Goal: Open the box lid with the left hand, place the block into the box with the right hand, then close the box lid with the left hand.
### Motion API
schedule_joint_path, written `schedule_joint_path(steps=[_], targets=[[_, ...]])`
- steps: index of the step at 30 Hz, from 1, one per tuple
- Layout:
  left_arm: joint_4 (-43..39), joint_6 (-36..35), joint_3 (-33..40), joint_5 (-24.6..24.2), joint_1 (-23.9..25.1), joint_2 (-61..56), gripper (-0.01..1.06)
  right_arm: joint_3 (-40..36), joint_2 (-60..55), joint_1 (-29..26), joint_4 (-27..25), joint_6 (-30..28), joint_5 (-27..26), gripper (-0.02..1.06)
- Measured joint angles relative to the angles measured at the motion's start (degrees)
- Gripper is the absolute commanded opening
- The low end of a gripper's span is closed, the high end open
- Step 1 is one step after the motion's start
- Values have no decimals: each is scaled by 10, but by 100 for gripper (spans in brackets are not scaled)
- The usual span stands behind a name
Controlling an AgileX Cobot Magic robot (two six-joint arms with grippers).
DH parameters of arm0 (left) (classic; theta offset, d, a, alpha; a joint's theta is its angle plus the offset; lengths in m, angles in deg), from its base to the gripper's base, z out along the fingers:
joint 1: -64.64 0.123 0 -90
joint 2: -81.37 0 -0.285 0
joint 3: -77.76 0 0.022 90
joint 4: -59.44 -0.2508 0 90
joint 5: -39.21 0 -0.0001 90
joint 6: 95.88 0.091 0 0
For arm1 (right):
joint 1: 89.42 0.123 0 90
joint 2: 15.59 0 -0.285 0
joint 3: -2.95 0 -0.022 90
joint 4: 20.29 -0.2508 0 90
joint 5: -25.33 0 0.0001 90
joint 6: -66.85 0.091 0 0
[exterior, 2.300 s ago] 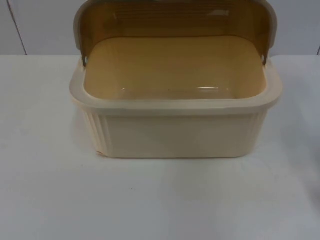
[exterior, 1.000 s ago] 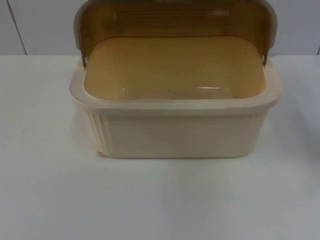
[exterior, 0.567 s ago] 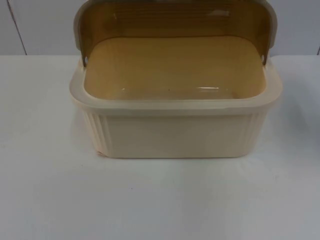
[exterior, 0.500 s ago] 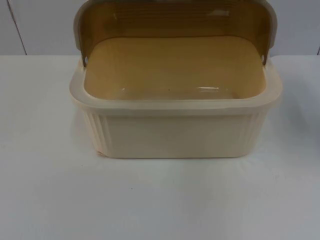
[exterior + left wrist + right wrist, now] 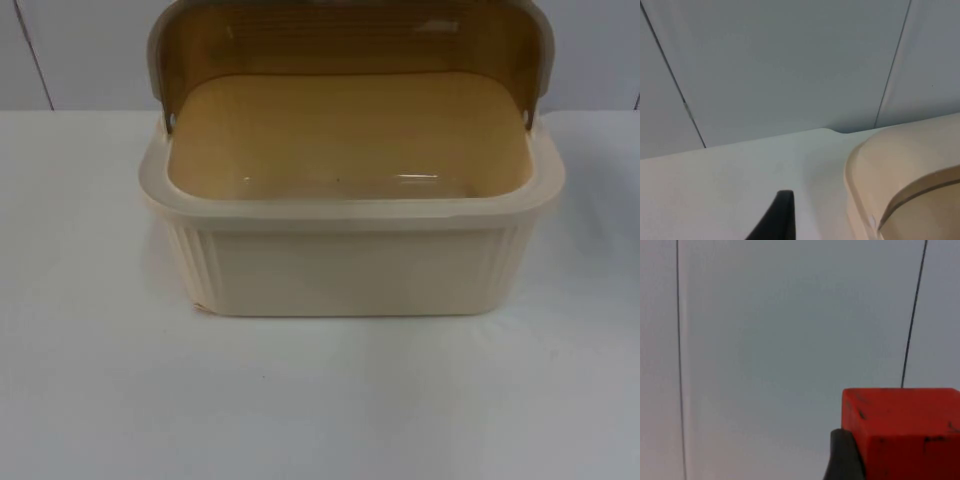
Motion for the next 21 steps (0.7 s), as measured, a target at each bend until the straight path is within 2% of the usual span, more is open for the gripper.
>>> schedule_joint_path(steps=[1, 2, 4, 9, 13, 14, 17, 19, 21], targets=[[0, 0, 0, 0, 0, 0, 102, 0, 0, 0, 0, 0, 0, 0], [0, 0, 0, 0, 0, 0, 102, 29, -9, 3, -36, 13, 0, 0], [0, 0, 0, 0, 0, 0, 102, 54, -25, 24, -55, 18, 0, 0], [0, 0, 0, 1, 0, 0, 102, 75, -81, 127, -11, -17, 0, 0], [0, 0, 0, 1, 0, 0, 102, 90, -156, 233, 12, -32, 59, 0], [0, 0, 0, 1, 0, 0, 102, 90, -156, 233, 12, -32, 59, 0], [-4, 0, 0, -5, 0, 0, 102, 104, -207, 271, 12, 13, 106, 0], [-6, 0, 0, -6, 0, 0, 102, 125, -236, 276, 15, 56, 140, 0], [-7, 0, 0, -6, 0, 0, 102, 139, -247, 276, 16, 66, 155, 0]])
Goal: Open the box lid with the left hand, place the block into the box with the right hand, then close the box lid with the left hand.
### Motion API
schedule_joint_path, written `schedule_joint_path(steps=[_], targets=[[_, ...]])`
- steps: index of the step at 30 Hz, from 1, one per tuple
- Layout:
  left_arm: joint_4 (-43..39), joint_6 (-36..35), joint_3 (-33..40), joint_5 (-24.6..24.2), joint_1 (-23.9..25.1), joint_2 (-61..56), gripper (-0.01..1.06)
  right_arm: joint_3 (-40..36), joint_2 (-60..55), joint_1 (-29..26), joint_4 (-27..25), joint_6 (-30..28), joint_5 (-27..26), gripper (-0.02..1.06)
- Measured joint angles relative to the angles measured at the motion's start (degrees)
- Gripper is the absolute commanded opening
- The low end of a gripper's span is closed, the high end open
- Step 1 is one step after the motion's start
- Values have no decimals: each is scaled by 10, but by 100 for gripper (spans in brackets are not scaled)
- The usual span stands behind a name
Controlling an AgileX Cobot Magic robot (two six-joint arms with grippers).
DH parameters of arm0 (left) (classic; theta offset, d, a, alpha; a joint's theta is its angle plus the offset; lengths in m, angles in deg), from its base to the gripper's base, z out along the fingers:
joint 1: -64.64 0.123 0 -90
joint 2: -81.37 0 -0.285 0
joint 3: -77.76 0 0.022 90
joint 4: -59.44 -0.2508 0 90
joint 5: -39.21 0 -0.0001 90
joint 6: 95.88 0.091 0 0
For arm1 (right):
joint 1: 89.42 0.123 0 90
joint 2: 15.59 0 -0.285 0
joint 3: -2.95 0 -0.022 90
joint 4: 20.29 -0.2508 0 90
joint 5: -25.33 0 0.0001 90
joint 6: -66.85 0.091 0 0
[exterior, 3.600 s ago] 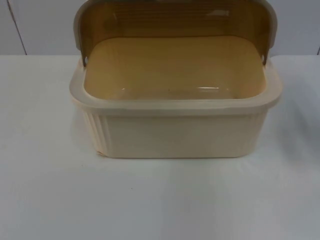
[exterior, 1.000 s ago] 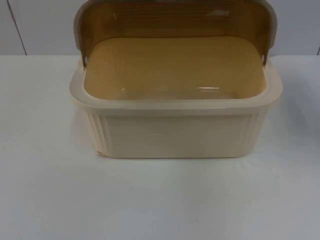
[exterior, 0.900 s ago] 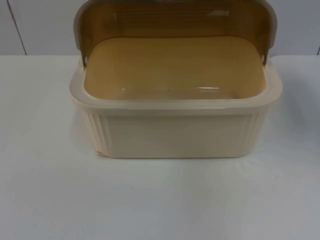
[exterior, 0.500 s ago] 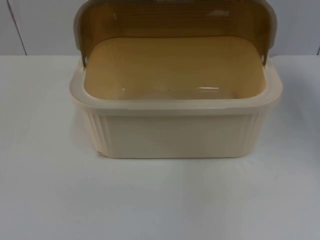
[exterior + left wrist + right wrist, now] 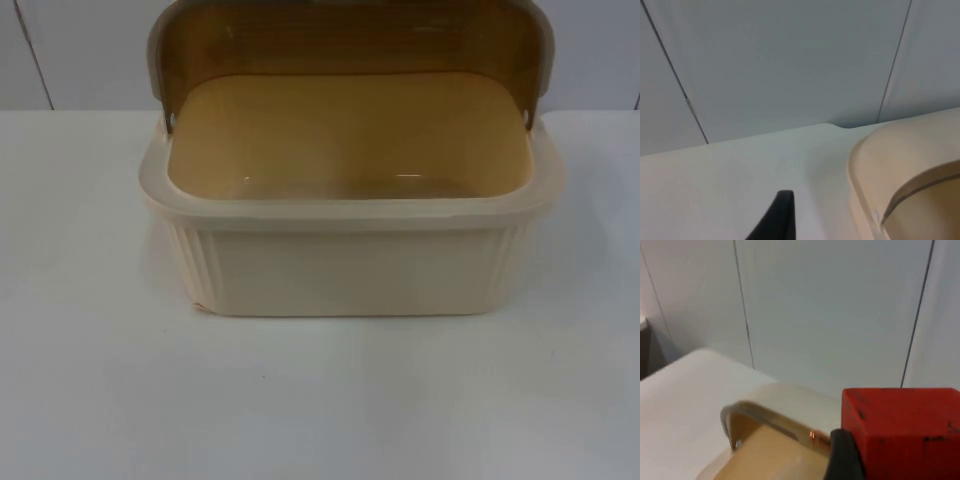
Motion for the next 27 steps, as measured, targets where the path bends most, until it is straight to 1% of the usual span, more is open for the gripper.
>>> schedule_joint_path(steps=[3, 4, 9, 12, 13, 15, 16, 19, 21, 22, 26, 27], targets=[[-5, 0, 0, 0, 0, 0, 102, 40, -29, 1, 5, 12, 40, 0], [-5, 0, 0, 0, 0, 0, 102, 40, -29, 1, 5, 12, 40, 0], [-14, 0, 0, 0, 0, 0, 102, 59, -64, 0, 37, 27, 69, 0], [-15, 0, 0, 0, 0, 0, 102, 53, -83, 0, 40, 27, 71, 0], [-15, 0, 0, 0, 0, 0, 102, 41, -88, 0, 41, 28, 68, 0], [-16, 0, 0, 0, 0, 0, 102, 3, -94, 0, 41, 28, 46, 0], [-16, 0, 0, 0, 0, 0, 102, 3, -94, 0, 41, 28, 46, 0], [-16, 0, 0, 0, 0, 0, 102, -57, -98, 0, 44, 29, -2, 0], [-16, 0, 0, 0, 0, 0, 102, -84, -101, 0, 45, 29, -31, 0], [-16, 0, 0, 0, 0, 0, 102, -84, -101, 0, 45, 29, -31, 0], [-16, 0, 0, 0, 0, 0, 102, -95, -132, 0, 46, 29, -69, 0], [-16, 0, 0, 0, 0, 0, 102, -95, -132, 0, 46, 29, -69, 0]])
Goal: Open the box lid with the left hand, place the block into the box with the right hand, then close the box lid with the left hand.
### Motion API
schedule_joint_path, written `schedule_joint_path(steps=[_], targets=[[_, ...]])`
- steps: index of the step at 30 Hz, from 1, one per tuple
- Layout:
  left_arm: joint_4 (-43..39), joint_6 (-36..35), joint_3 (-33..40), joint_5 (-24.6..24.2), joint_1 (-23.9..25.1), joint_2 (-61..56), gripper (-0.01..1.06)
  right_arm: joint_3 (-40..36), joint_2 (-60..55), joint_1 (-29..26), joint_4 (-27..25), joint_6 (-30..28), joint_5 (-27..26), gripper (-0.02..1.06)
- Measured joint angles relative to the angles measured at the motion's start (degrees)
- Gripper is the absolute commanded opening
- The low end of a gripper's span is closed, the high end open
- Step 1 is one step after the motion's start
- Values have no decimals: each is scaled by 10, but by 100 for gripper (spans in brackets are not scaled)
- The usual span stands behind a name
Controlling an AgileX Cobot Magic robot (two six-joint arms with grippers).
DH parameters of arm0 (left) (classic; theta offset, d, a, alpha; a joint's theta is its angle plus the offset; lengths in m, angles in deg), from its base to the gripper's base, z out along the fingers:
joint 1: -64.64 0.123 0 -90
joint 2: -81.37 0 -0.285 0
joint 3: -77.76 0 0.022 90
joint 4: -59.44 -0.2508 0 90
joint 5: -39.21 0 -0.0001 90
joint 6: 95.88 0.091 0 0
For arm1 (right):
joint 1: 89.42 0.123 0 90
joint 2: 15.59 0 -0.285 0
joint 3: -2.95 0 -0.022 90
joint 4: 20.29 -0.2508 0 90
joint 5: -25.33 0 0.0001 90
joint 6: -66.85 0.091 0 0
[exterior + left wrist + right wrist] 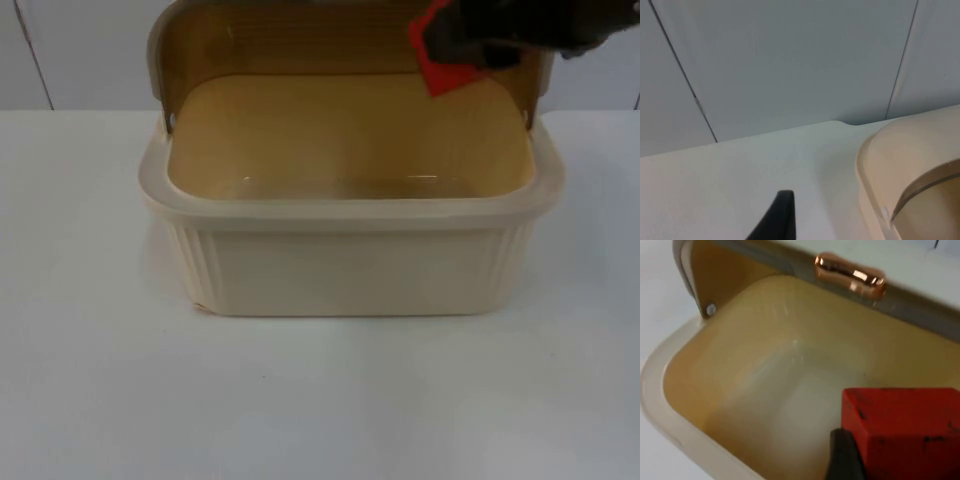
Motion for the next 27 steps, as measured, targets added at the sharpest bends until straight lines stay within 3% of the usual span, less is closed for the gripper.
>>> schedule_joint_path(steps=[5, 9, 14, 20, 24, 25, 27], targets=[[-1, 0, 0, -1, 0, 0, 102, -1, -52, 0, 0, 0, -32, 0], [-1, 0, 0, -1, 0, 0, 102, -3, -100, 0, 0, 0, -97, 0], [-1, 0, 0, -1, 0, 0, 102, -3, -124, 0, 0, 0, -112, 4], [-1, 0, 0, -3, 0, 0, 102, -3, -136, 0, 0, -3, -131, 22], [-1, 0, 0, -6, 0, 0, 102, -3, -136, -1, 0, -4, -145, 41], [-1, 0, 0, -7, 0, 0, 102, -3, -136, -2, 0, -4, -146, 41], [-1, 0, 0, -11, 0, 0, 102, -3, -140, -7, 0, -4, -145, 58]])
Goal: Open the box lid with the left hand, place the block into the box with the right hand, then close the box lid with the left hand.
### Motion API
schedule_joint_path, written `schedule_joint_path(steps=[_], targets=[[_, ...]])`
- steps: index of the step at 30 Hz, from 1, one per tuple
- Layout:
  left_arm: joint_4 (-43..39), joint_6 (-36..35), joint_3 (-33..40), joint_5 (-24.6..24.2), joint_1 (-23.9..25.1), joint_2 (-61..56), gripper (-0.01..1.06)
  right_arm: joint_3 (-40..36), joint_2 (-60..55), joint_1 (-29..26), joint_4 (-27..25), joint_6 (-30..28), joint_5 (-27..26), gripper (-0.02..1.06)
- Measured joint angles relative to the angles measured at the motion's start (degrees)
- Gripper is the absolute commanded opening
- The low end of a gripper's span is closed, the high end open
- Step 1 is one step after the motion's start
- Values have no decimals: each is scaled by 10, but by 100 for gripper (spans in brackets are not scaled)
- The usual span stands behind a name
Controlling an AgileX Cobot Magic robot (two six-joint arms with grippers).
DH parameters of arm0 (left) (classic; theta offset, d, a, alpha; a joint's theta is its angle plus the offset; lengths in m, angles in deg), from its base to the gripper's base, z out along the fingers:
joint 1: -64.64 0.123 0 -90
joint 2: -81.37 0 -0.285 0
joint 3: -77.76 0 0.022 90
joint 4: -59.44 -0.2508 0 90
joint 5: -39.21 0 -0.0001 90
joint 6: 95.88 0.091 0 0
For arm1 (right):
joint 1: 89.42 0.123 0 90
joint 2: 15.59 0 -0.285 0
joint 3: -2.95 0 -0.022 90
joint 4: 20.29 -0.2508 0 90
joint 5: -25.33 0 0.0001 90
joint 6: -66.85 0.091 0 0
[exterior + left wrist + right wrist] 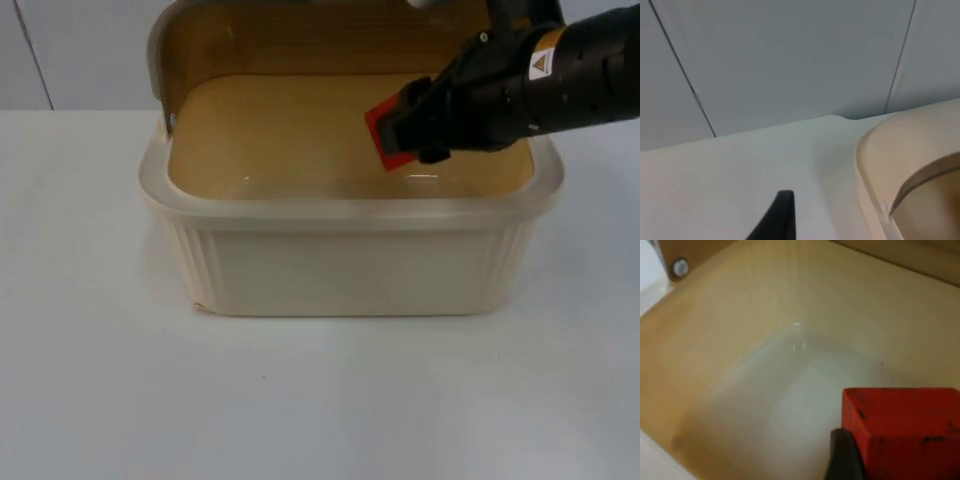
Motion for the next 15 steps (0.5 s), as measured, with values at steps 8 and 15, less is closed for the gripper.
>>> schedule_joint_path(steps=[8, 15], targets=[[0, 0, 0, -2, 0, 0, 102, 0, -6, -3, 0, -14, 2, 105], [0, 0, 0, -2, 0, 0, 102, 0, -4, -3, 0, -18, 11, 105]])
